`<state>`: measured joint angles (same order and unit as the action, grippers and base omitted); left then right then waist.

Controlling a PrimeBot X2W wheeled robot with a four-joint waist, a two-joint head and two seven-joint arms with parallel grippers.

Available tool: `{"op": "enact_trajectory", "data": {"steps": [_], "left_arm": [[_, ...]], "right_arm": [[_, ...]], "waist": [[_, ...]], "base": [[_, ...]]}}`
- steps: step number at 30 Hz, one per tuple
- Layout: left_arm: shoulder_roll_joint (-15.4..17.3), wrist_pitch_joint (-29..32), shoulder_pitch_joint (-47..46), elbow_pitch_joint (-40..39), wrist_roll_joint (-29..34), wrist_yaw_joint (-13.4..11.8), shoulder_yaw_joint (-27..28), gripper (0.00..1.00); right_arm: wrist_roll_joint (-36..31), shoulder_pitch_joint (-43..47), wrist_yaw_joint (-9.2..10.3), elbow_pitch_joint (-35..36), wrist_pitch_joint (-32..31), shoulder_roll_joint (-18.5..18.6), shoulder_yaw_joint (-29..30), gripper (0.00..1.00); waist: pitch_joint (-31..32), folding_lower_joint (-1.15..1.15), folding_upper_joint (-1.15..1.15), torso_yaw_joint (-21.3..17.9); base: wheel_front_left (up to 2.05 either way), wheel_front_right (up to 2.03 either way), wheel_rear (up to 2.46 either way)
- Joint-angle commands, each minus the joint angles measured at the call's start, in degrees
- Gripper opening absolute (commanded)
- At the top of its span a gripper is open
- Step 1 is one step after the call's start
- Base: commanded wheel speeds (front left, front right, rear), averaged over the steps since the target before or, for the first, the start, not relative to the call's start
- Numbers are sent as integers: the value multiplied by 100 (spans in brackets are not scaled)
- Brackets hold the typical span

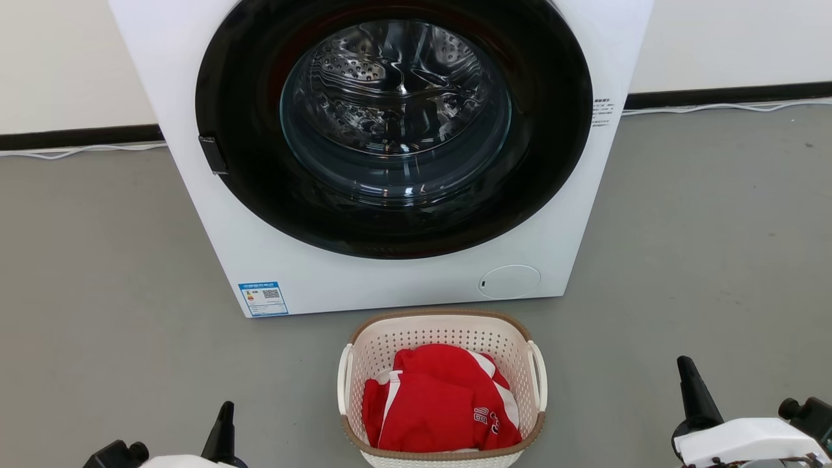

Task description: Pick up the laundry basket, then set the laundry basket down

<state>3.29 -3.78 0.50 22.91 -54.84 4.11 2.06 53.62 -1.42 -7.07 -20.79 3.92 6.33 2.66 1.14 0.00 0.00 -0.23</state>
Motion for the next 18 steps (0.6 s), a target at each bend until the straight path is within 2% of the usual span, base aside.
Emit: {"op": "enact_trajectory", "data": {"steps": [1,18], "left_arm": [[28,28,-343,-189,-146,56,131,0],[7,330,-441,-399,-1230,141,227,0]], "right_arm": [[146,-275,-23,196,-65,40,-20,0],[1267,-336,-28,341,-360,-77,103,0]], "waist": [[-1,0,0,1],[-41,0,0,7]], "base": [[0,0,0],[0,0,0]]}}
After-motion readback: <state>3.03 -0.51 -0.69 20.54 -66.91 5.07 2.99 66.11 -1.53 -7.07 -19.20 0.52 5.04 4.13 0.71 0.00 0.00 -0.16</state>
